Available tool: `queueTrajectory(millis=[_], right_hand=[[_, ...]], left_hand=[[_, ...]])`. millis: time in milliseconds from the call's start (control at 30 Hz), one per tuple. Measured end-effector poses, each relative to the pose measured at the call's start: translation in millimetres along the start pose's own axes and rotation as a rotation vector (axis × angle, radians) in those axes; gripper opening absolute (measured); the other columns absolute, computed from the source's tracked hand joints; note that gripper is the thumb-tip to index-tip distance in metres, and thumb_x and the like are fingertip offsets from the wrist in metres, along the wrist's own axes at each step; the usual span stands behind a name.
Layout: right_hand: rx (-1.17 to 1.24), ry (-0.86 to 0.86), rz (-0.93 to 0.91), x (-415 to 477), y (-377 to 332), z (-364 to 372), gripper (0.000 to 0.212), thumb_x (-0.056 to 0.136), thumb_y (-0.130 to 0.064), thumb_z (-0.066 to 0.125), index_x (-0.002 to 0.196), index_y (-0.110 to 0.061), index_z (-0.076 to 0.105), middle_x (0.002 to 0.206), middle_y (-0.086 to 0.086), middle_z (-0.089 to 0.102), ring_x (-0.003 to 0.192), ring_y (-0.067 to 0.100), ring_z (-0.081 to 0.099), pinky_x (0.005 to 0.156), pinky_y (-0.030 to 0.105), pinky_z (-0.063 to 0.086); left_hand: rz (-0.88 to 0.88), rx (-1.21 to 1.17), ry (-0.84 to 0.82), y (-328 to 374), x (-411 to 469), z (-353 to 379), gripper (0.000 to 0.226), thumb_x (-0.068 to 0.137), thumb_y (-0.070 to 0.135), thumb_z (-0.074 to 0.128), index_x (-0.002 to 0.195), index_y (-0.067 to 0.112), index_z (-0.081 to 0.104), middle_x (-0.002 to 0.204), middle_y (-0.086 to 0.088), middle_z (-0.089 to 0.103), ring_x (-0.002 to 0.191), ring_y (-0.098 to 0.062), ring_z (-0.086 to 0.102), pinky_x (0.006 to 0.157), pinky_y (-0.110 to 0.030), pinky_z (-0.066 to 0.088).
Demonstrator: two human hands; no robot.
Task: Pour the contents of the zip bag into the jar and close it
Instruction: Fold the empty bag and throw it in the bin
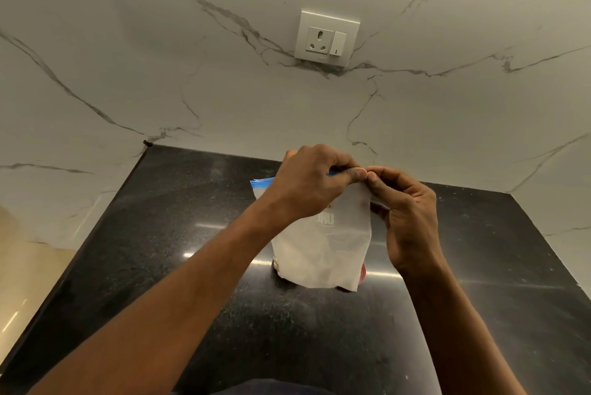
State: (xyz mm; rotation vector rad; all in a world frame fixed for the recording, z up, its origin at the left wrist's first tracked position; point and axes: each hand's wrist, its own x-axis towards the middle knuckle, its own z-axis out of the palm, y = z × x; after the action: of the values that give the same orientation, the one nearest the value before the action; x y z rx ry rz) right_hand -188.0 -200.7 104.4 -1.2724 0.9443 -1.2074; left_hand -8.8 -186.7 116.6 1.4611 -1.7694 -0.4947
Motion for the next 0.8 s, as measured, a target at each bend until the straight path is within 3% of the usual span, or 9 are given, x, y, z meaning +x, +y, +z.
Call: queueTrajectory(millis=[133, 267, 433, 600, 733, 800], right_hand=[[-0.030, 0.091, 0.019, 3.8, 4.1, -0.7, 0.011, 0.099, -0.011, 0.065, 0.097, -0.015, 0.075, 0.089, -0.004, 0.076, 0.082, 0.009, 0.070, 0.069, 0.025, 0.057], [-0.009, 0.172, 0.032, 9.5, 4.8, -5.0, 0.012, 0.099, -0.015, 0.066, 0.094, -0.021, 0.074, 0.082, -0.013, 0.073, 0.076, 0.000, 0.066, 0.067, 0.022, 0.054], [0.019, 0.200, 0.060, 13.2, 1.6, -13.6, 0.011, 0.097, -0.016, 0.068, 0.093, -0.022, 0.076, 0.084, -0.010, 0.073, 0.080, 0.007, 0.066, 0.076, 0.033, 0.053], [0.029, 0.209, 0.089, 14.4, -0.6, -19.3, 0.010, 0.097, -0.018, 0.067, 0.095, -0.021, 0.076, 0.086, -0.009, 0.075, 0.083, 0.012, 0.067, 0.083, 0.038, 0.053], [0.041, 0.220, 0.111, 15.5, -2.1, -20.7, 0.009, 0.097, -0.018, 0.067, 0.097, -0.020, 0.076, 0.091, -0.004, 0.075, 0.087, 0.015, 0.068, 0.086, 0.041, 0.054], [0.045, 0.218, 0.121, 15.3, -2.5, -21.1, 0.009, 0.097, -0.018, 0.068, 0.098, -0.020, 0.076, 0.092, -0.004, 0.075, 0.086, 0.014, 0.069, 0.087, 0.041, 0.055]], left_hand=[[-0.007, 0.060, 0.014, -2.5, -1.2, -1.3, 0.027, 0.100, 0.046, 0.064, 0.111, 0.029, 0.081, 0.086, 0.006, 0.080, 0.080, -0.014, 0.071, 0.088, -0.051, 0.057], [-0.066, 0.080, 0.015, -10.3, -5.9, -15.7, 0.024, 0.100, 0.044, 0.065, 0.109, 0.030, 0.082, 0.085, 0.010, 0.079, 0.081, -0.011, 0.071, 0.088, -0.048, 0.057], [-0.123, 0.063, 0.036, -25.9, -12.8, -30.3, 0.021, 0.099, 0.042, 0.068, 0.110, 0.031, 0.083, 0.081, 0.020, 0.073, 0.075, 0.002, 0.064, 0.082, -0.031, 0.049], [-0.177, -0.008, 0.037, -34.5, -19.3, -38.5, 0.020, 0.099, 0.040, 0.069, 0.109, 0.030, 0.083, 0.086, 0.019, 0.077, 0.079, -0.001, 0.068, 0.081, -0.035, 0.058], [-0.195, -0.036, 0.046, -36.2, -23.2, -42.8, 0.018, 0.101, 0.034, 0.068, 0.108, 0.026, 0.083, 0.057, 0.033, 0.063, 0.057, 0.012, 0.058, 0.063, -0.020, 0.042], [-0.198, -0.058, 0.044, -35.2, -25.5, -44.9, 0.019, 0.101, 0.032, 0.068, 0.109, 0.023, 0.083, 0.056, 0.033, 0.063, 0.054, 0.011, 0.057, 0.061, -0.018, 0.040]])
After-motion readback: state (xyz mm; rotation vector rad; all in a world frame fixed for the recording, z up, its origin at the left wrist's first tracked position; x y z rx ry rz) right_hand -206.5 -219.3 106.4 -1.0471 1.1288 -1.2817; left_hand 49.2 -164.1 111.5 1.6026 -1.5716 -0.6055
